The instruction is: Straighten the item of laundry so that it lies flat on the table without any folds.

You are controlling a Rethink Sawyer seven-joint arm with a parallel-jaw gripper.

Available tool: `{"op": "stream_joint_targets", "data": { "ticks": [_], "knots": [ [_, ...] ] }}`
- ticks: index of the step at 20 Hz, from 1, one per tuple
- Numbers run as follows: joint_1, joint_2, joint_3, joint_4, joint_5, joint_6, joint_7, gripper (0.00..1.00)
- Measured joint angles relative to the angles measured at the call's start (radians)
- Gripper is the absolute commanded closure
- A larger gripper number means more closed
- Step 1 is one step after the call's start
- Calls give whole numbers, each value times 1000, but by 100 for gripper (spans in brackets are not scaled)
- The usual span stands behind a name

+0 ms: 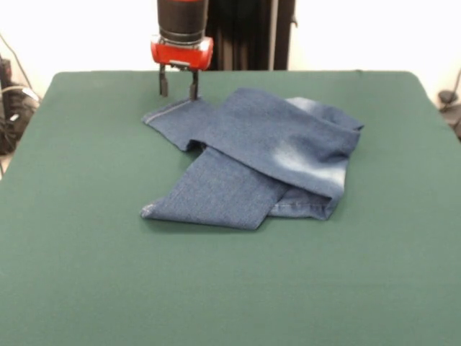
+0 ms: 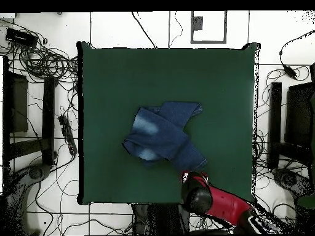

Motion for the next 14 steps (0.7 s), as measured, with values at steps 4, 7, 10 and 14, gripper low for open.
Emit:
{"op": "stream_joint_targets", "data": {
  "ticks": [4, 7, 10, 14],
  "knots": [
    [-28, 33, 1, -1, 0, -38, 0, 0],
    [-62, 66, 7, 3, -10, -104, 0, 0],
    [-68, 66, 9, 12, -19, -124, 0, 0],
    [-91, 66, 24, 16, -36, -133, 0, 0]
  ]
}}
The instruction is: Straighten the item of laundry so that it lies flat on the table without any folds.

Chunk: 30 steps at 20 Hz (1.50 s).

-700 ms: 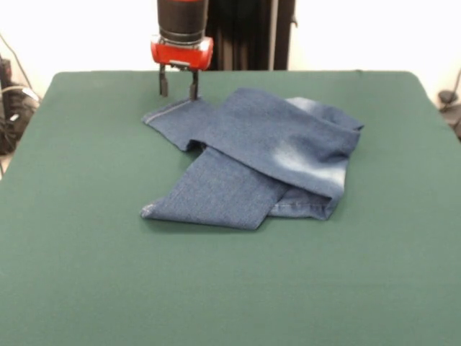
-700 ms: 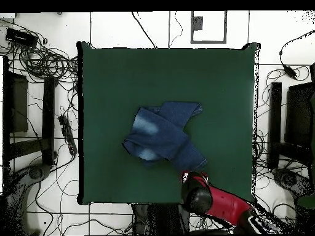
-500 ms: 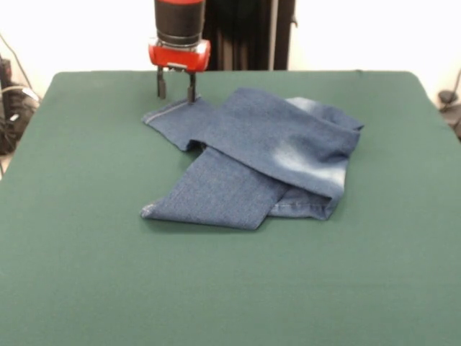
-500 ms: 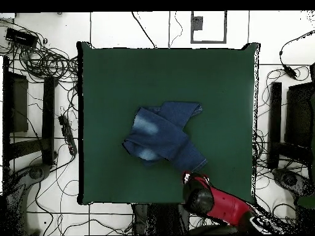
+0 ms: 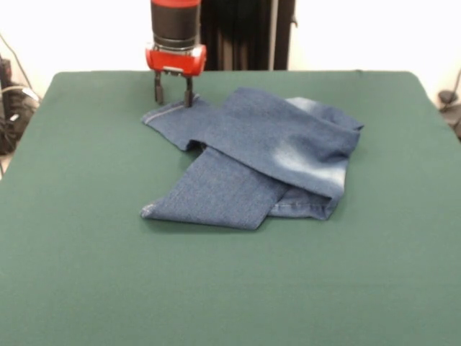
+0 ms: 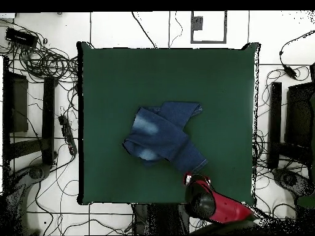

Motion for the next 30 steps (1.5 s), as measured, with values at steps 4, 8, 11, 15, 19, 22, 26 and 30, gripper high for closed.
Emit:
{"op": "stream_joint_targets", "data": {
  "ticks": [4, 8, 11, 15, 19, 22, 26, 30],
  "knots": [
    [-42, -1, 27, 6, -23, 0, 0, 0],
    [-63, -2, 41, 9, -35, -1, 0, 0],
    [-83, -3, 55, 11, -50, 0, 0, 0],
    [-164, -3, 108, 23, -92, 0, 0, 0],
    [-255, 0, 169, 39, -132, 0, 0, 0],
    [-304, 3, 204, 48, -146, 0, 0, 0],
    [-313, 3, 217, 50, -146, 0, 0, 0],
    [-315, 3, 229, 50, -146, 0, 0, 0]
  ]
}}
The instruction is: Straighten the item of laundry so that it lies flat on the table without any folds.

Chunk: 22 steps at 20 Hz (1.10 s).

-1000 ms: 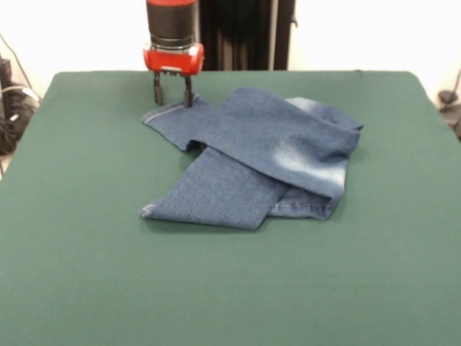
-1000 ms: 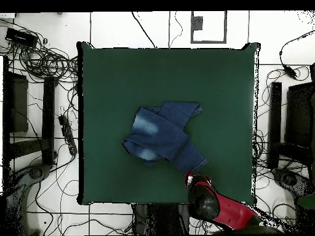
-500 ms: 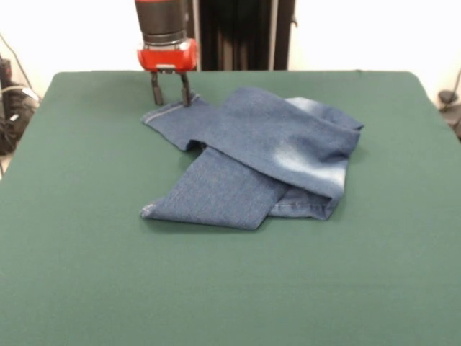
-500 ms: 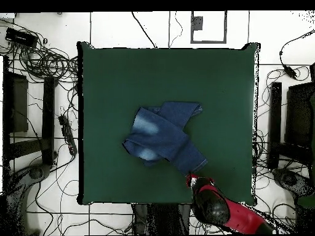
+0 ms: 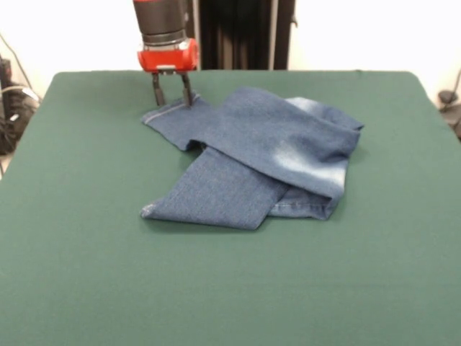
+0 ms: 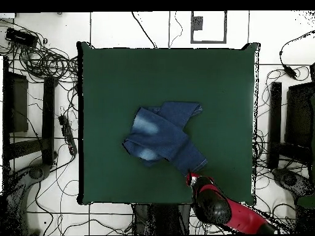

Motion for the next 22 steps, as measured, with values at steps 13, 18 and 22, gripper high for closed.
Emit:
{"op": "stream_joint_targets", "data": {
  "ticks": [13, 18, 22],
  "knots": [
    [-145, 31, 111, 16, -6, 32, 0, 0],
    [-155, 34, 118, 17, -8, 32, 0, 0],
    [-155, 35, 119, 17, -8, 32, 0, 0]
  ]
}}
